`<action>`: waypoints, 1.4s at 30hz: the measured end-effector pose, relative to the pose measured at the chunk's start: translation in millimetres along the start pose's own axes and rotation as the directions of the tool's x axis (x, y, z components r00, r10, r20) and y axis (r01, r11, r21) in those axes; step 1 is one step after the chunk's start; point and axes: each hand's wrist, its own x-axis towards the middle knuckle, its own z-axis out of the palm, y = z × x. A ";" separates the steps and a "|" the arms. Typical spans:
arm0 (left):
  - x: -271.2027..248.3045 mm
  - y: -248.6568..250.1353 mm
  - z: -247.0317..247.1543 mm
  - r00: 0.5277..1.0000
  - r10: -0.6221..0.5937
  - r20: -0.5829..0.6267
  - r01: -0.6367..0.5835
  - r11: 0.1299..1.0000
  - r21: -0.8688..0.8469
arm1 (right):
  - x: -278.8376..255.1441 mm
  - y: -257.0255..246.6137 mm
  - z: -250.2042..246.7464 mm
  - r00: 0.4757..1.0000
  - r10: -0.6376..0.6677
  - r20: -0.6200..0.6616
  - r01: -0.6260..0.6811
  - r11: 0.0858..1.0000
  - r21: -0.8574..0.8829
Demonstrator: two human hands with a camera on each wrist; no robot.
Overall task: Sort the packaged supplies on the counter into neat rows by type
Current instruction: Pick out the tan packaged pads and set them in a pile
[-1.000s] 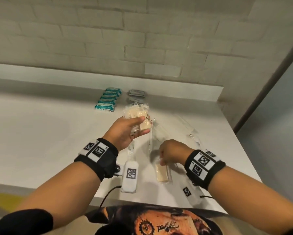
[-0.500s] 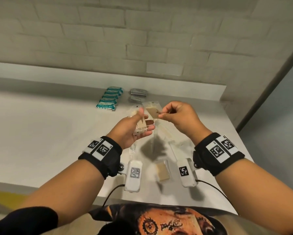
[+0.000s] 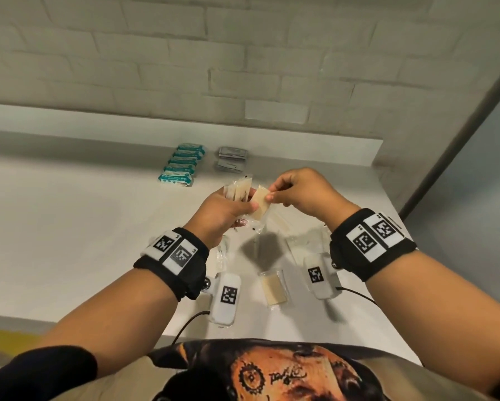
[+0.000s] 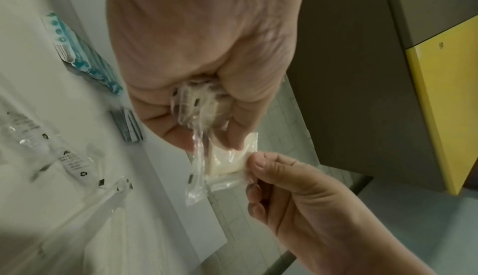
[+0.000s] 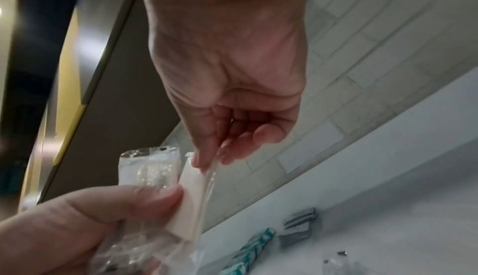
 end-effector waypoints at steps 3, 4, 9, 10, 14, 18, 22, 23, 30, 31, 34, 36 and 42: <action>-0.8 0.0 -3.1 0.999 0.012 0.038 -0.014 0.999 0.044 | 1.7 -2.1 -4.6 0.998 0.028 0.061 -0.025 0.998 -0.056; -1.4 0.2 -3.7 0.999 0.014 0.048 -0.016 0.998 0.057 | 1.5 -1.9 -6.6 0.996 0.035 0.085 -0.030 0.998 -0.057; -4.4 0.3 -5.1 0.999 0.008 0.048 -0.011 0.998 0.066 | 1.1 -1.5 -3.5 0.991 -0.006 0.135 0.014 0.998 -0.056; -4.8 -0.6 -6.4 0.999 0.004 0.050 -0.007 0.998 0.061 | 0.8 -1.2 -1.2 0.992 -0.019 0.124 0.029 0.996 -0.082; -6.9 -1.4 -10.6 0.997 -0.031 0.073 0.032 0.999 -0.008 | 1.2 6.9 -3.7 0.996 -0.014 0.084 0.014 1.000 -0.008; -7.0 -3.8 -18.0 0.991 -0.130 0.020 0.131 0.962 -0.239 | 1.3 31.2 -6.0 0.992 0.109 0.058 -0.085 0.945 -0.317; -8.7 -2.4 -22.0 0.979 -0.195 0.049 0.199 0.902 -0.383 | -11.7 39.6 11.9 0.911 0.154 0.382 -0.016 0.940 -0.341; -9.3 -3.4 -22.7 0.978 -0.202 0.062 0.209 0.894 -0.396 | -14.3 41.5 19.3 0.872 0.171 0.459 0.037 0.911 -0.410; -13.7 -12.1 -26.8 0.977 -0.214 0.004 0.203 0.920 -0.336 | -22.5 53.2 56.6 0.879 0.188 0.438 0.141 0.776 -0.615; -13.9 -13.1 -27.8 0.977 -0.215 -0.001 0.203 0.921 -0.334 | -19.9 50.9 54.2 0.905 0.138 0.402 0.139 0.798 -0.586; -15.4 -14.1 -27.9 0.979 -0.206 -0.011 0.191 0.928 -0.321 | -13.0 33.4 43.4 0.988 0.027 0.149 0.006 0.976 -0.216; -15.5 -14.2 -26.3 0.982 -0.188 -0.016 0.174 0.935 -0.309 | -12.0 17.6 40.1 1.000 0.019 0.014 -0.020 0.998 0.061; -20.8 -5.0 -15.7 0.990 -0.088 0.111 0.114 0.959 -0.258 | -15.1 -5.6 57.5 0.999 0.030 -0.014 -0.026 0.971 0.239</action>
